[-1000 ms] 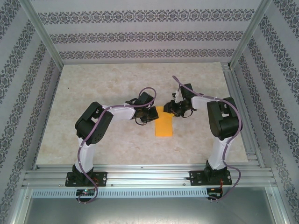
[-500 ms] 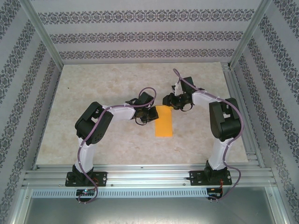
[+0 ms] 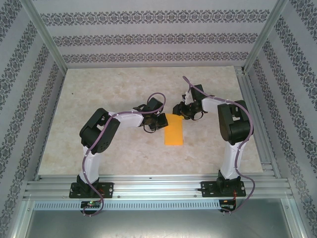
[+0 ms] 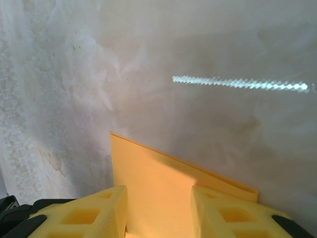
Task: Fold a paper plane with a square sheet of paper (pick it up from the middle)
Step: Fold the square sheet of paper in half at the center of the table.
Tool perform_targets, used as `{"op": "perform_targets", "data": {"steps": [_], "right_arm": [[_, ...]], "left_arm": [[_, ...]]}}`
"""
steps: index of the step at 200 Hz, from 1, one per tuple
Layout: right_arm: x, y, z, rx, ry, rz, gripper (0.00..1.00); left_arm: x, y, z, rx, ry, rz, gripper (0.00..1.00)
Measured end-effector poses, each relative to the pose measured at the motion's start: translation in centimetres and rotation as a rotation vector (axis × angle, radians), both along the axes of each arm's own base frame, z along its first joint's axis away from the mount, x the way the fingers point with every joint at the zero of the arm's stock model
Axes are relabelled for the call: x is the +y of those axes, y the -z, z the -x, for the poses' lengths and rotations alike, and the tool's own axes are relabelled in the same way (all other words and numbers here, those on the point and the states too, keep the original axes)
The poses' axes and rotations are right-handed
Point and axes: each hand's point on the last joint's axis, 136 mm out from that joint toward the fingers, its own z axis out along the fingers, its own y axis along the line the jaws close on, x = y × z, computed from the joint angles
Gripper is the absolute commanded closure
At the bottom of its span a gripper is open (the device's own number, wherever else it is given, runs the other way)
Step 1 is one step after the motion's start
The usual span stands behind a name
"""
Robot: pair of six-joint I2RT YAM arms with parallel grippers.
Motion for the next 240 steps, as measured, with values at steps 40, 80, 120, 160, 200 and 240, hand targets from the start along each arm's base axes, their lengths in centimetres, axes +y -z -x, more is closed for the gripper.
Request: {"op": "perform_targets", "data": {"steps": [40,80,120,160,200,240], "right_arm": [[-0.1,-1.9,-0.6,-0.034,0.006,-0.01,0.61],[-0.8,-1.7,-1.5,-0.047,0.025,-0.013,0.62],[-1.1,0.4,-1.7,-0.018,0.034,-0.008,0.62],[-1.2,0.4,-1.8,-0.015,0.036,-0.002,0.61],[-1.6,-0.6,-1.4,-0.014,0.043,0.019,0.61],[-1.4,-4.3,-1.1,-0.094,0.038,-0.011,0.61]], "left_arm": [[0.0,0.0,0.0,0.0,0.0,0.0,0.88],[0.0,0.0,0.0,0.0,0.0,0.0,0.88],[0.0,0.0,0.0,0.001,0.0,-0.001,0.88],[0.0,0.0,0.0,0.001,0.0,-0.001,0.88],[0.0,0.0,0.0,0.001,0.0,-0.001,0.88],[0.0,0.0,0.0,0.001,0.0,-0.001,0.88]]}}
